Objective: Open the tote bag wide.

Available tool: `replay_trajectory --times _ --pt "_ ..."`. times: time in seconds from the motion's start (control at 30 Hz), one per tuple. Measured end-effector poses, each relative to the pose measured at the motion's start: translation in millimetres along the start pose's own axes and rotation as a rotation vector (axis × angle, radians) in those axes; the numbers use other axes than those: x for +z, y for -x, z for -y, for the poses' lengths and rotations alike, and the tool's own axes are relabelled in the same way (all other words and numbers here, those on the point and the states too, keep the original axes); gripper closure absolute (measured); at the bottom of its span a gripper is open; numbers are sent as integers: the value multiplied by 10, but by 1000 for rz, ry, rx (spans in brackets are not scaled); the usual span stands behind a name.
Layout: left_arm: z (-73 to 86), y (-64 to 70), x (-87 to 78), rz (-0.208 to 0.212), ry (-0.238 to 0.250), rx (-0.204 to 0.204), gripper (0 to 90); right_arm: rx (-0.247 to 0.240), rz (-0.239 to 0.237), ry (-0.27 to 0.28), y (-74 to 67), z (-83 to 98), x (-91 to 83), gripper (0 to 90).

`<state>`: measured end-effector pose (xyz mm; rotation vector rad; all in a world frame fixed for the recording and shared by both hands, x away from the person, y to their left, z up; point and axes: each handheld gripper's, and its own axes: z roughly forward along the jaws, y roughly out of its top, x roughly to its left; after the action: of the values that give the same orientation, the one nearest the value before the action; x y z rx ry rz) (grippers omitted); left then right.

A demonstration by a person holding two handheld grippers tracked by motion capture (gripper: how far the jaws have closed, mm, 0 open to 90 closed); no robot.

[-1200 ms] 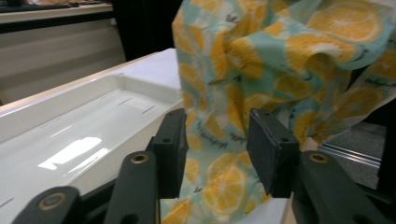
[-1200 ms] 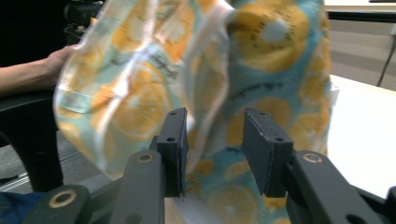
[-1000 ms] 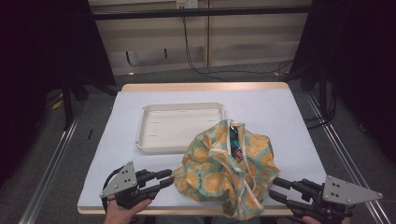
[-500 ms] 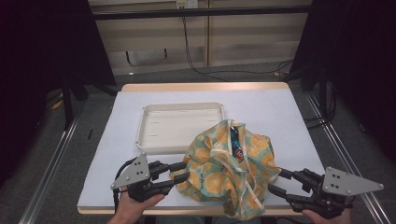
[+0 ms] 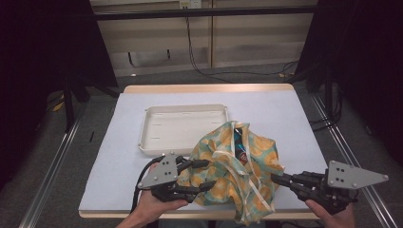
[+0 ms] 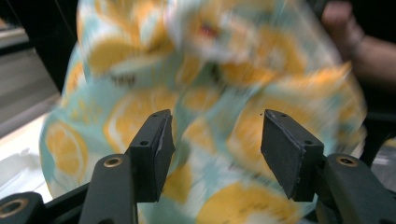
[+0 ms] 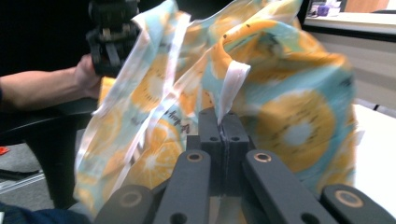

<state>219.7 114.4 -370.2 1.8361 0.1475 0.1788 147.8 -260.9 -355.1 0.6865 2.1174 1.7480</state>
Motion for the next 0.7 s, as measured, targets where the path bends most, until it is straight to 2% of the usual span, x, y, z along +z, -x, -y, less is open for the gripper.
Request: replay_trajectory --times 0.07,0.1,0.17,0.2,0.23,0.27,0.43,0.5,0.67,0.7 --pt "87 -26 41 9 -27 -9 461 9 19 14 76 -45 -27 900" --pt "112 -30 45 9 -37 -6 516 13 26 22 114 -64 -37 900" --pt "158 -40 35 0 -48 7 653 15 36 33 170 -100 -46 900" --pt "167 -55 25 7 -61 14 789 13 45 41 213 -150 -45 900" --pt "176 -61 23 7 -71 12 789 13 45 41 213 -150 -45 900" --pt "183 -69 25 2 -81 7 893 8 48 53 259 -207 -29 900" --pt "194 -91 -13 14 -73 -11 900 6 60 73 334 -288 -8 900" --pt "197 -102 -64 3 -80 -12 900 9 75 80 384 -321 -5 900" --pt "235 -164 -226 -27 -58 -49 900 20 106 99 496 -360 -37 900" --pt "274 -186 -325 -51 -64 -61 900 23 133 104 548 -364 -64 900"
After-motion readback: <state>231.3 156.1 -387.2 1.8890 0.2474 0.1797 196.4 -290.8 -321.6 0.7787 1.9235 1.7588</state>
